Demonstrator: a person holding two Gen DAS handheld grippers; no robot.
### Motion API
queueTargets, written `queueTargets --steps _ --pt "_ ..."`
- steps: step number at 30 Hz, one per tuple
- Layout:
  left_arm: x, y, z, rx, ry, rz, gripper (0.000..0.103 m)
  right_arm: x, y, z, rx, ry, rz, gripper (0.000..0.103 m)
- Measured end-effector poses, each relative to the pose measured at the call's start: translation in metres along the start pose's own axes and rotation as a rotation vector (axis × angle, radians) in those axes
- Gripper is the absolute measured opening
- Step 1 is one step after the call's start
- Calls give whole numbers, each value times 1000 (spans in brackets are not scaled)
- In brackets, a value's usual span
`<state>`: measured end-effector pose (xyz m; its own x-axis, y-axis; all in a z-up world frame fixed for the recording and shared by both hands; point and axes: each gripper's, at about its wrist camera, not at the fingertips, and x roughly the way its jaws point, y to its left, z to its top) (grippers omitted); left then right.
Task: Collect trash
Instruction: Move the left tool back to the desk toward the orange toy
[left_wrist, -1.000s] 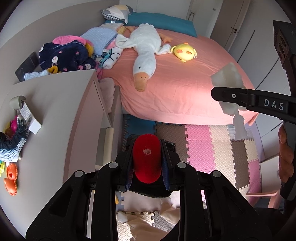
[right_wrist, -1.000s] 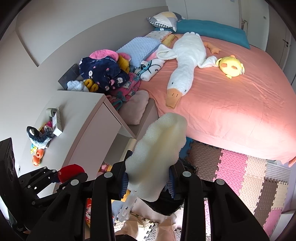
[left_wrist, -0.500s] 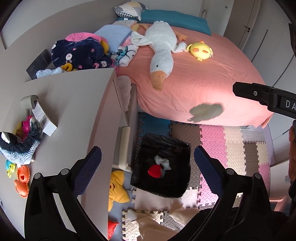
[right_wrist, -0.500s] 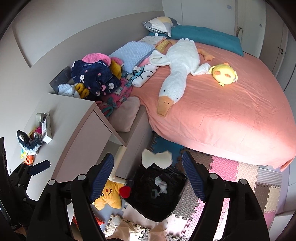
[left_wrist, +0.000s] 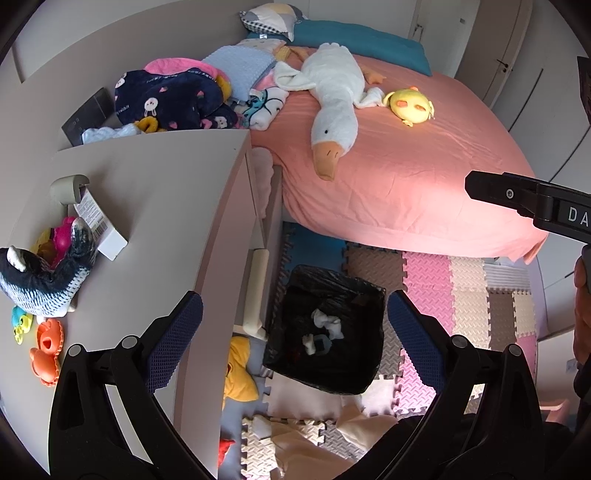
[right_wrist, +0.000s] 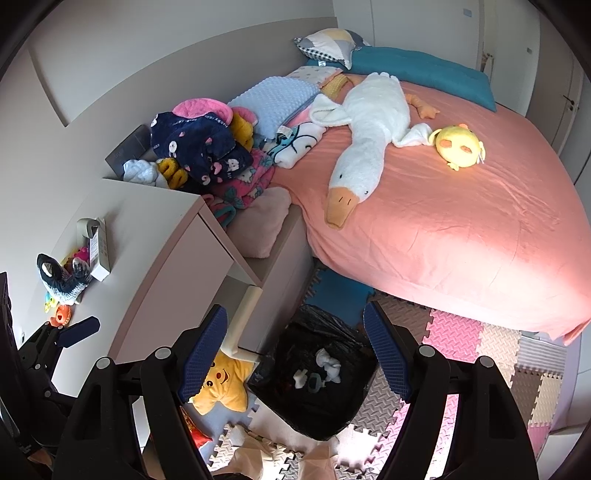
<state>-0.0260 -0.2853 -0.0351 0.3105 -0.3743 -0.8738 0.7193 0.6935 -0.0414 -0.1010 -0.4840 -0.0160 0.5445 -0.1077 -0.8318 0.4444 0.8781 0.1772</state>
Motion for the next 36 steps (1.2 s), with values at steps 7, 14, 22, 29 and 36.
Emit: queueTargets --steps 7,14,22,29,36 --pt "-2 12 -8 -25 8 8 96 6 13 -2 -13 13 13 77" --pt "-4 28 -19 -62 17 22 96 11 33 -5 -38 23 38 77" --pt "-10 56 -34 -115 19 53 96 19 65 -7 -86 33 84 77" --pt "-19 85 -48 -164 22 89 96 30 97 -7 -126 55 123 77" --pt "-29 113 -60 -207 12 133 96 37 128 -7 -166 70 153 77"
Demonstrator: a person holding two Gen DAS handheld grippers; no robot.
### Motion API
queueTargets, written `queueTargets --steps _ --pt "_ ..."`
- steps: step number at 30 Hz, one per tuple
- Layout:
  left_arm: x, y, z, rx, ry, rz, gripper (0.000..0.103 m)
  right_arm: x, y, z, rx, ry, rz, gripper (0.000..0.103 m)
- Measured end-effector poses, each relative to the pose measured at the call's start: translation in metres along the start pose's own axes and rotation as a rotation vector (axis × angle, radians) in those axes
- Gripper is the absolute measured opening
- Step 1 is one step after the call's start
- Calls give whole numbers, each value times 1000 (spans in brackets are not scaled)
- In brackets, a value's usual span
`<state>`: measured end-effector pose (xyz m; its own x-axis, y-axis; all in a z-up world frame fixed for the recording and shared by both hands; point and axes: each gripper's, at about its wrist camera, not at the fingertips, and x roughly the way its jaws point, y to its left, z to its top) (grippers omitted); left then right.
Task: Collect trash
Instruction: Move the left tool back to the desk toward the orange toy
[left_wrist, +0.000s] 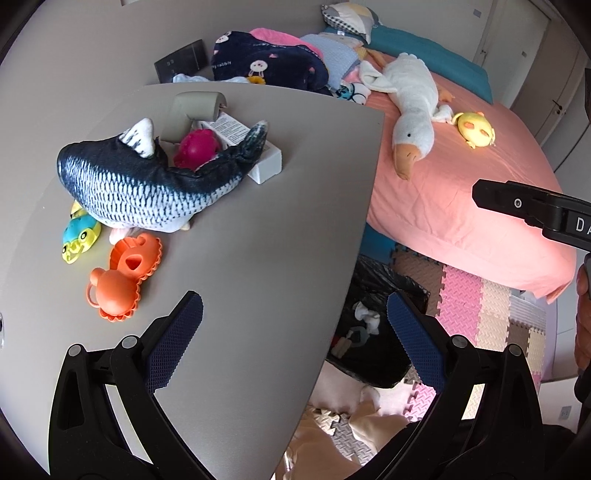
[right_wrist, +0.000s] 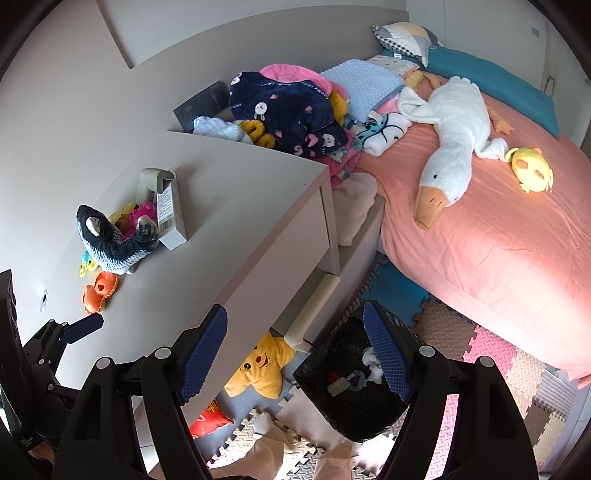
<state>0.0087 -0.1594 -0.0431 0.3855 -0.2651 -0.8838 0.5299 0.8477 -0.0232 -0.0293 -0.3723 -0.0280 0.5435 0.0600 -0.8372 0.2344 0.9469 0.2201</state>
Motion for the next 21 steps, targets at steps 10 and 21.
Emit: queueTargets --steps 10,21 --pt "-5 36 -5 -28 -16 43 96 12 33 8 -38 20 24 77" --pt "-4 85 -1 -39 -24 101 96 22 73 18 -94 33 39 77"
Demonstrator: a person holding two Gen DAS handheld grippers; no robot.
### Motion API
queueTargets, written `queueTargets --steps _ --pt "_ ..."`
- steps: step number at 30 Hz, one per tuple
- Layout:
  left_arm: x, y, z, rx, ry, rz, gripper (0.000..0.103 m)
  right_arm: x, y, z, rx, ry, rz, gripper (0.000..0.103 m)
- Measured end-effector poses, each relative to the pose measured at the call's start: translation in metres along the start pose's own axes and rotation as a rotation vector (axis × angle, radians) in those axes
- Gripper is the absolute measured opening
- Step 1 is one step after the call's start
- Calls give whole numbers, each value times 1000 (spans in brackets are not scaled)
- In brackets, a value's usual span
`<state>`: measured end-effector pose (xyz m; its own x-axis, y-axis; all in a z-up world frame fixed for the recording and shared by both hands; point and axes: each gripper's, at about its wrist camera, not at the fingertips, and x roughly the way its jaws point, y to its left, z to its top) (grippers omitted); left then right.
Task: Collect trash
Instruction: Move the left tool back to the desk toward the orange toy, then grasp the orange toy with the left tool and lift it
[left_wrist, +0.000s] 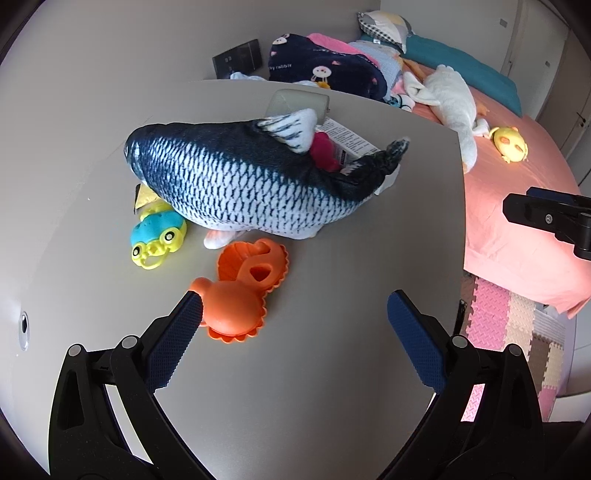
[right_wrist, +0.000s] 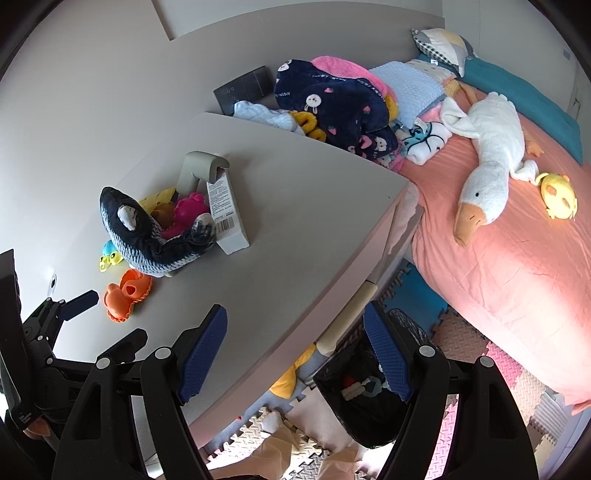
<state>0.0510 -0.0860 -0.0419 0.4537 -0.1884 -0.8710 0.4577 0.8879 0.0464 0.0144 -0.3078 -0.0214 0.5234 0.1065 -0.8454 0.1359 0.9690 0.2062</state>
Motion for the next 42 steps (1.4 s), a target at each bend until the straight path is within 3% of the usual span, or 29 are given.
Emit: queueTargets --steps 11,18,24,26,33,42 --pt "27 34 1 -29 38 -2 96 7 20 9 -8 10 0 77" --pt "39 42 -2 -40 60 -23 71 12 28 15 -11 16 0 77" --pt "38 47 -3 -37 44 -32 57 16 35 19 -17 21 9 77" --pt "37 50 -3 -46 40 -41 57 19 38 20 -16 27 19 77" --pt "23 72 -15 -192 5 -117 50 21 52 26 -36 17 41 77" --pt "2 101 -21 -288 -31 -99 50 24 76 36 -81 9 79 77"
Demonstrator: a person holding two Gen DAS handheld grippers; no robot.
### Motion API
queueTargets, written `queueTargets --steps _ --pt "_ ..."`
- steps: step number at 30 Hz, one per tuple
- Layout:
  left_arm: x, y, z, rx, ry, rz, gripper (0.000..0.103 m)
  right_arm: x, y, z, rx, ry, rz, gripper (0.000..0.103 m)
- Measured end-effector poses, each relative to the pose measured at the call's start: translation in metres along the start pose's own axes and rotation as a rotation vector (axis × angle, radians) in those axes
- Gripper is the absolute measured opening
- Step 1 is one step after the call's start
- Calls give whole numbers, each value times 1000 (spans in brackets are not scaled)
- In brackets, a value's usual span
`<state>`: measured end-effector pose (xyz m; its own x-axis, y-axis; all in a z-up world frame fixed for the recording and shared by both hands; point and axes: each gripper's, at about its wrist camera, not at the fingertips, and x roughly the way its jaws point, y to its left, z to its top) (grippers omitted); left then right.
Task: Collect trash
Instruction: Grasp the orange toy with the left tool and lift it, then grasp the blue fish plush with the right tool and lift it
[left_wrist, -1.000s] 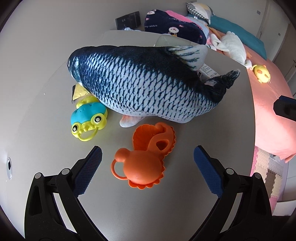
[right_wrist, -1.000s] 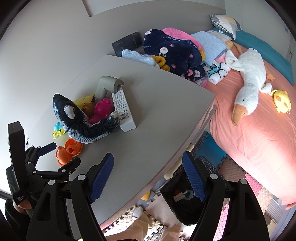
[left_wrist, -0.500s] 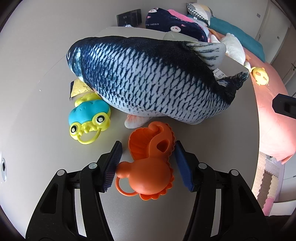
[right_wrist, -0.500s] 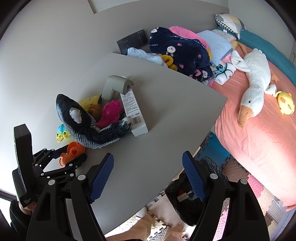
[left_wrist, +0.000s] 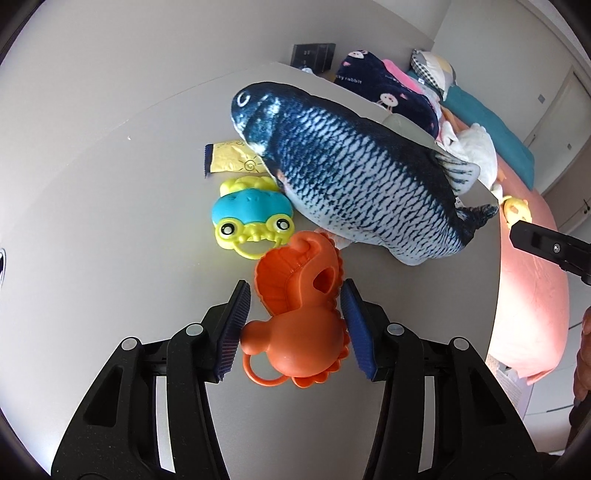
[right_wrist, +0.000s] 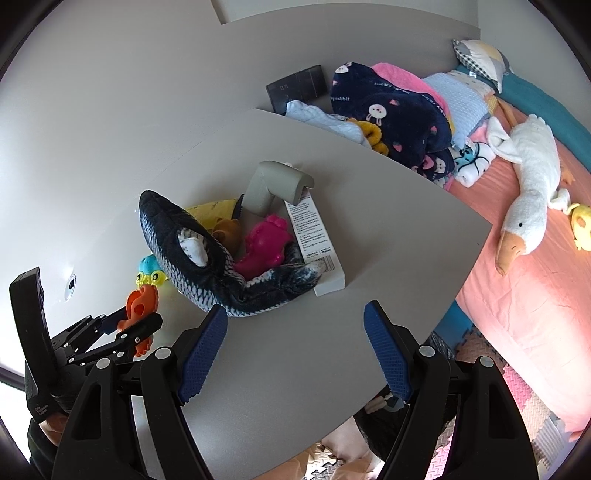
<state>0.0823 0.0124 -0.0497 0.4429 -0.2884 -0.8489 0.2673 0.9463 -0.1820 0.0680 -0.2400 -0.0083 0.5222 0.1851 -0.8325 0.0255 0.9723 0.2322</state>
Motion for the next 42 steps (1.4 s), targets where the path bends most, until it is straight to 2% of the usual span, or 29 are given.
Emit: queueTargets --steps 16,26,32,34,37,42 --pt "-34 41 -10 -88 -35 57 50 16 57 22 -127 1 60 77" --pt "-48 66 -22 -149 -27 78 50 49 83 33 -195 31 68 77" --pt "-48 73 -25 -157 -21 86 50 68 84 35 -198 76 58 55" --pt "-47 74 -26 -159 -17 87 50 69 86 34 -208 87 67 40" --pt "-47 75 -27 -163 -11 91 50 69 92 32 -236 86 68 27" --pt "-48 70 -25 -158 -20 85 50 53 96 30 -237 49 94 22"
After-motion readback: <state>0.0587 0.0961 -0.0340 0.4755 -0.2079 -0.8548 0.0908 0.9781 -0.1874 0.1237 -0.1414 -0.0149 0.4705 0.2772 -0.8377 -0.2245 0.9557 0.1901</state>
